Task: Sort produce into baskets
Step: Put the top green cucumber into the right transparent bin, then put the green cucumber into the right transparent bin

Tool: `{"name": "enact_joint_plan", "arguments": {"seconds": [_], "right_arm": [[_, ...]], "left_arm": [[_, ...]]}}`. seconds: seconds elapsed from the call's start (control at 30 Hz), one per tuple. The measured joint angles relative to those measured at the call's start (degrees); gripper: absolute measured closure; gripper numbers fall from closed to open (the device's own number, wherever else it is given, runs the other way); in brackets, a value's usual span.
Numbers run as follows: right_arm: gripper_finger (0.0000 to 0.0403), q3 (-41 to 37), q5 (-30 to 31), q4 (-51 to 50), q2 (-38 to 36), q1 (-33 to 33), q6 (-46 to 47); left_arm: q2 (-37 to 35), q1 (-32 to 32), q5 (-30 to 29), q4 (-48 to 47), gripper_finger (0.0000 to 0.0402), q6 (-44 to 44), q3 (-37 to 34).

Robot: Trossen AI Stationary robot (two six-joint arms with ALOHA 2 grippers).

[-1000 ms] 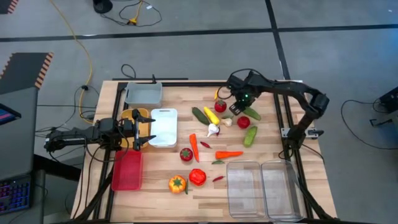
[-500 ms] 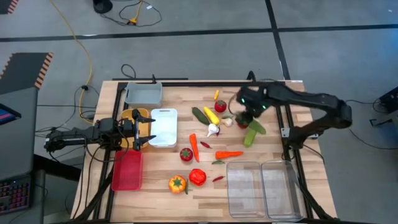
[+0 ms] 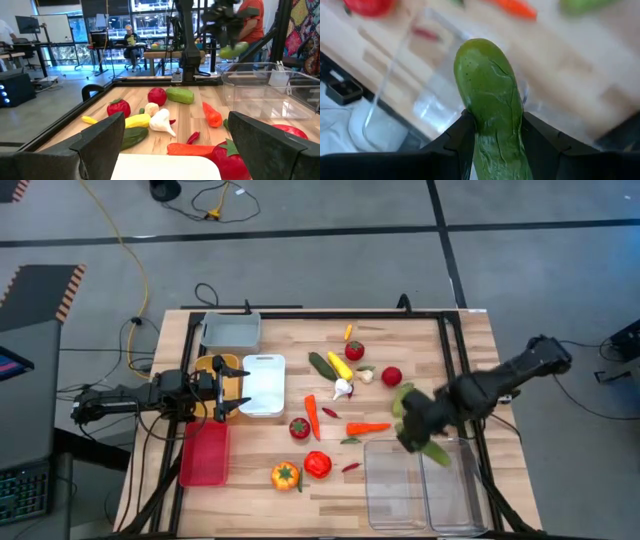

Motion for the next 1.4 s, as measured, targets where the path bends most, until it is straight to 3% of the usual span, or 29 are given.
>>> {"name": "enact_joint_plan", "arguments": {"seconds": [0.27, 0.43, 0.63, 1.03, 1.4], "right_arm": [[0.0234, -0.02, -5.21, 0.19, 4.45, 15.00, 24.02], [0.0234, -0.04, -9.64, 0.19, 7.02, 20.08, 31.06], [0.0223, -0.04, -12.01, 2.90, 9.11, 22.14, 30.64], [0.0157, -0.04, -12.17, 4.21, 9.73, 21.83, 30.18], [0.0154, -0.04, -11.99, 3.94, 9.22, 14.92, 14.00]], "left_arm": [[0.00, 0.00, 0.01, 0.00, 0.0061, 0.00, -0.02], [-0.01, 0.00, 0.00, -0.01, 0.0061, 0.00, 0.00], [0.00, 0.00, -0.01, 0.00, 0.0061, 0.00, 0.00], [-0.02, 0.00, 0.00, 0.00, 0.0061, 0.00, 0.00], [0.00, 0.00, 0.00, 0.00, 0.0061, 0.00, -0.01]]}}
